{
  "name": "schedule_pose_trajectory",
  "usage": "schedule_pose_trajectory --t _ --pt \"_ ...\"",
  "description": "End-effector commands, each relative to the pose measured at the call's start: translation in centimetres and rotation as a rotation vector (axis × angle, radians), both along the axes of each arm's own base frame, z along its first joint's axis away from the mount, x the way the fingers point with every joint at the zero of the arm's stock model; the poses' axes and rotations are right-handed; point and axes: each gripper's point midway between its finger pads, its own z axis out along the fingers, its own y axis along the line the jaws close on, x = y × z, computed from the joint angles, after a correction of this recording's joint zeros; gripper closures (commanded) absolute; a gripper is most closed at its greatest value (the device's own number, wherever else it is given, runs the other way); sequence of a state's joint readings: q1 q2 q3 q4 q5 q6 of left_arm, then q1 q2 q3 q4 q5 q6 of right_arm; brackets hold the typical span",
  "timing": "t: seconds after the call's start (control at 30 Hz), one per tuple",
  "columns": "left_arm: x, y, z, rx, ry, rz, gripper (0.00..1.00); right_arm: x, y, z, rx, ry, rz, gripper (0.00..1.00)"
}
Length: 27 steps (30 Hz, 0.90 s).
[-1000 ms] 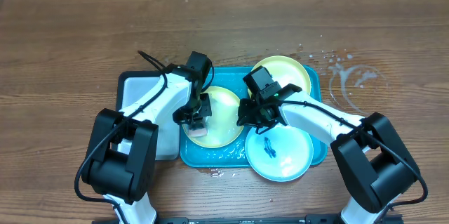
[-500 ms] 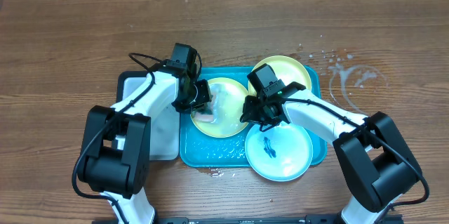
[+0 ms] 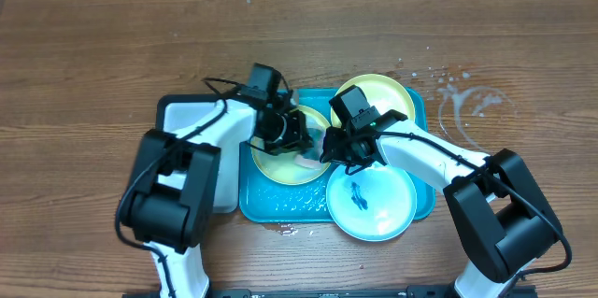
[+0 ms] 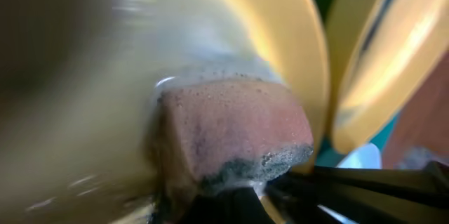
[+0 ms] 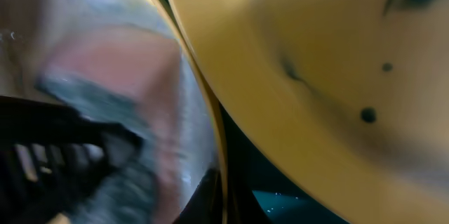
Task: Clean dirty plates on tray and stack at the side
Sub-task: 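Scrub the held yellow plate with the sponge in the left gripper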
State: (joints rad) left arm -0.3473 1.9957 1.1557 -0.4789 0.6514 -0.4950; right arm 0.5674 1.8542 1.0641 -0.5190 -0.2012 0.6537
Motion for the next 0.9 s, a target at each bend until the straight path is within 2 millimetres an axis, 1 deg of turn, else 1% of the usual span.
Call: schedule_pose_trajectory --t 0.0,0.1,0.17,0.27,0.3,0.33,0.37,0.47,0.57,0.67,0.73,0.8,0.83,0.87 --pt "-2.8 -1.7 -2.6 -0.054 0.14 -0.039 0.96 -1.0 0.6 -0.5 0.007 0.01 0.047 0.96" --pt "-2.1 -1.2 -3.5 -0.049 0.163 -0.01 0.96 -1.1 0.5 -0.6 0.005 0.014 0.047 0.96" --pt "-1.0 -0.2 -3.7 -0.038 0.159 0.025 0.96 -1.1 0.5 -0.6 0.004 0.015 0.047 0.96" --pt "0.8 2.3 -4.0 0.033 0.144 0.093 0.96 -1.0 0.5 -0.6 0.005 0.013 0.047 0.96" --pt "2.0 4.1 -4.1 0.098 0.127 0.133 0.96 -1.0 0.5 -0.6 0.005 0.012 0.047 0.96" --pt "2.7 5.1 -4.2 0.135 0.109 0.146 0.96 -1.0 0.5 -0.6 0.005 0.012 0.047 0.96" --pt "3.9 6.5 -4.0 0.193 0.073 0.157 0.96 -1.0 0.5 -0.6 0.005 0.012 0.047 0.96" --pt "5.3 8.6 -3.7 0.314 0.027 0.17 0.96 -1.0 0.5 -0.6 0.005 0.012 0.047 0.96" --pt "6.1 9.9 -3.3 0.405 -0.007 0.16 0.96 -1.0 0.5 -0.6 0.003 0.011 0.046 0.96" --pt "6.0 11.5 -3.0 0.512 -0.001 0.157 0.96 -1.0 0.5 -0.6 0.002 0.01 0.046 0.96" --pt "5.2 12.9 -2.8 0.594 0.025 0.139 0.96 -1.0 0.5 -0.6 0.003 0.009 0.046 0.96" --pt "4.0 14.1 -2.8 0.659 0.064 0.126 0.96 -0.9 0.5 -0.6 0.004 0.008 0.046 0.96" --pt "2.4 14.6 -2.7 0.691 0.121 0.096 0.96 -0.9 0.5 -0.6 0.004 0.008 0.046 0.96" --pt "1.6 14.7 -2.7 0.699 0.147 0.075 0.96 -0.9 0.5 -0.6 0.004 0.008 0.046 0.96"
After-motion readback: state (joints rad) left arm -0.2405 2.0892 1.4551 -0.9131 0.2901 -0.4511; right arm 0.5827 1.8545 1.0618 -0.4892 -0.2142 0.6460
